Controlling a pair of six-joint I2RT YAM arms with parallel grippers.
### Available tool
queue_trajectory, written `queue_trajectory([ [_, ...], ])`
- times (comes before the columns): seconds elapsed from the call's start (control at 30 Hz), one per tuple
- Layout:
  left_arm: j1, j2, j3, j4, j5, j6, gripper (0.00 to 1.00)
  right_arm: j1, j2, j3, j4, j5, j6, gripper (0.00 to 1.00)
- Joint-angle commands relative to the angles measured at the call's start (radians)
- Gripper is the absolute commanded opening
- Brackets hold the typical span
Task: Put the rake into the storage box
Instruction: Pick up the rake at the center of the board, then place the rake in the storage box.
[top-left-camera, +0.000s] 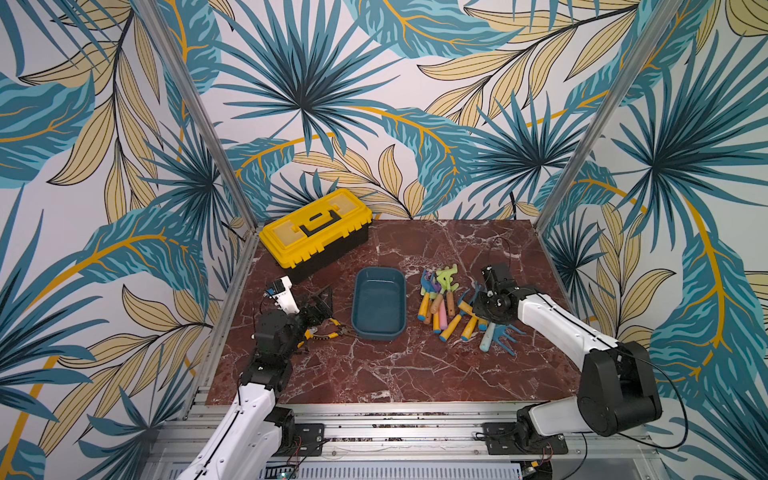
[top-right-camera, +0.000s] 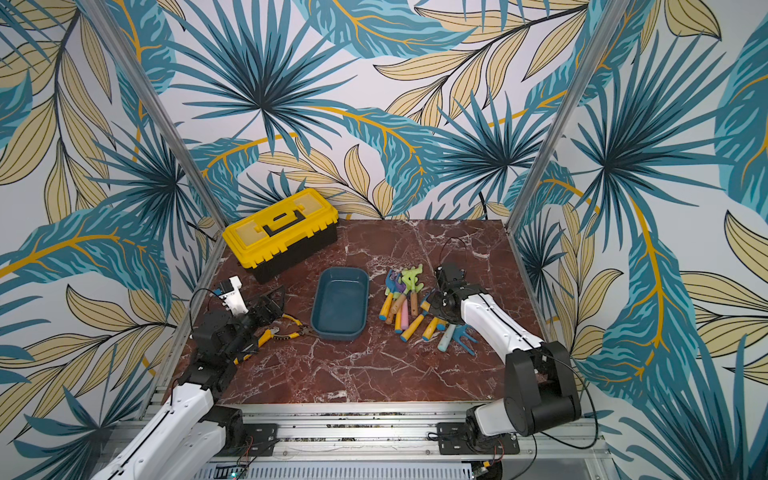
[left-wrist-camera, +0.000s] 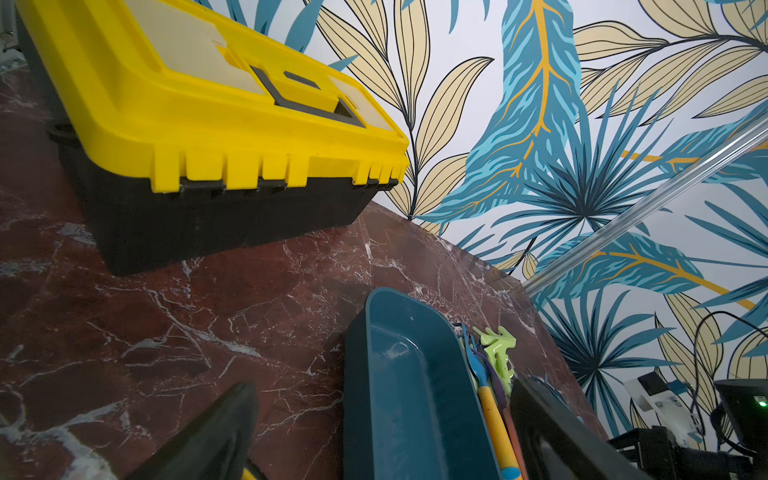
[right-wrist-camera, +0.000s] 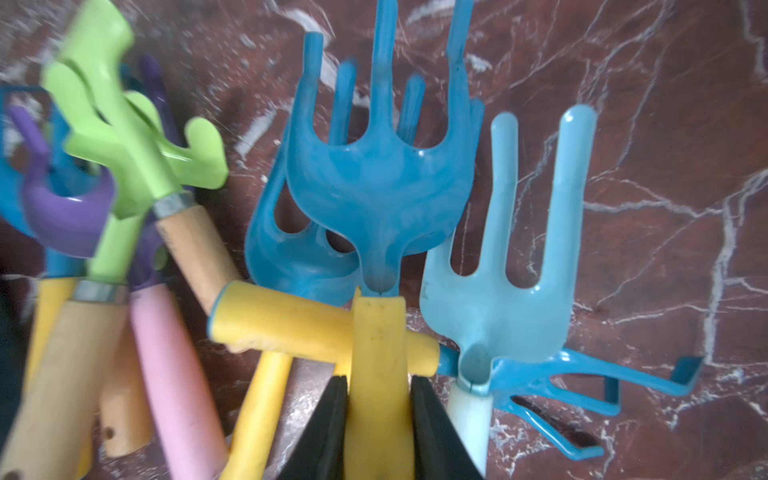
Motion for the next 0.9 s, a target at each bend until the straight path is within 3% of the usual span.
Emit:
queue_trajectory([
  [0.0,0.006,-0.012,-0.035,0.033,0.003,-0.003,1.0,0.027,-0.063,0.026,0.002,-0.014,-0.011,0.26],
  [0.27,0.005,-0.011,-0.041,0.044,0.004,-0.005,1.0,0.199,-0.038,0.166,0.069,-0.163,-0.024,0.27],
  [0.57,0.005,-0.015,-0.043,0.043,0.002,-0.006,1.0,0.393,0.143,0.318,0.175,-0.285,0.047,0.27],
  [0.87,0.005,-0.042,-0.043,0.035,0.007,-0.012,1.0,0.548,0.367,0.51,0.104,-0.193,0.119,0.27],
])
